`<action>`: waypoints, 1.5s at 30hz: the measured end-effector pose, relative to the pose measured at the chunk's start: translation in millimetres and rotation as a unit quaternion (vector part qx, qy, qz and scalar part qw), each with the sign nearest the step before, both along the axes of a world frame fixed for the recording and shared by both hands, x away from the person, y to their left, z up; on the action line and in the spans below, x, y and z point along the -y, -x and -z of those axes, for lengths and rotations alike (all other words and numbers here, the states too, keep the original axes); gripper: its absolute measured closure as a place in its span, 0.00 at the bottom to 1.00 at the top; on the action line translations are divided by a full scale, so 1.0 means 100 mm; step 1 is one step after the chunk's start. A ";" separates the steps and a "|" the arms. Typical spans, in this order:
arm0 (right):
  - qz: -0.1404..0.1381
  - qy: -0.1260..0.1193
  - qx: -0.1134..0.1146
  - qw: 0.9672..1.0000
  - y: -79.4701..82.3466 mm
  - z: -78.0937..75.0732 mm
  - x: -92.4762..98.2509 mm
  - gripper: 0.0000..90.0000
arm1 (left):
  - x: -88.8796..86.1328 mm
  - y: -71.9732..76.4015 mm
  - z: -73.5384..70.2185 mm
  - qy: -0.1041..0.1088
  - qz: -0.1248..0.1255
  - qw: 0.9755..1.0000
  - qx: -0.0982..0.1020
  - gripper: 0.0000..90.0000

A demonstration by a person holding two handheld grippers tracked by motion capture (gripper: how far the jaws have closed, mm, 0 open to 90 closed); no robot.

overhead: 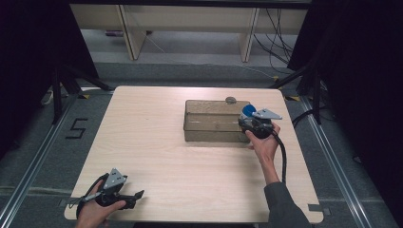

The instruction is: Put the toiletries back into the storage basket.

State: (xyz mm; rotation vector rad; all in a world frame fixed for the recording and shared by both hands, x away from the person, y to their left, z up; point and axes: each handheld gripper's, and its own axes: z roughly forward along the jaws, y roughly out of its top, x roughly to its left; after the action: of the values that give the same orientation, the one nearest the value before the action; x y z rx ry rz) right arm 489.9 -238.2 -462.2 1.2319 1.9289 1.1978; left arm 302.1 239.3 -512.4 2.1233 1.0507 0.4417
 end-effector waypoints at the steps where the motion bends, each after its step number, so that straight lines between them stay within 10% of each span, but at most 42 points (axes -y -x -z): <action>1: -0.004 -0.001 -0.002 1.000 0.00 -0.01 0.01 0.60 | 0.00 0.00 0.01 0.003 -0.004 1.000 0.004 0.16; 26: 0.006 0.026 0.010 1.000 0.01 -0.04 0.07 0.59 | 0.01 0.00 0.01 0.003 -0.006 1.000 0.006 0.16; 34: 0.005 -0.011 0.018 1.000 0.09 -0.19 0.11 0.33 | 0.01 0.00 0.01 0.004 -0.005 1.000 0.005 0.16; 45: 0.003 -0.036 0.006 0.999 0.30 -0.35 0.20 0.27 | 0.01 0.00 0.00 0.007 -0.003 1.000 -0.001 0.16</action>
State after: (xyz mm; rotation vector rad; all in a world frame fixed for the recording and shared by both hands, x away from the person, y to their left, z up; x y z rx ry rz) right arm 460.2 -257.8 -427.1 1.2645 1.8873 1.2776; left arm 301.8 238.6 -512.6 2.1080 1.0595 0.4342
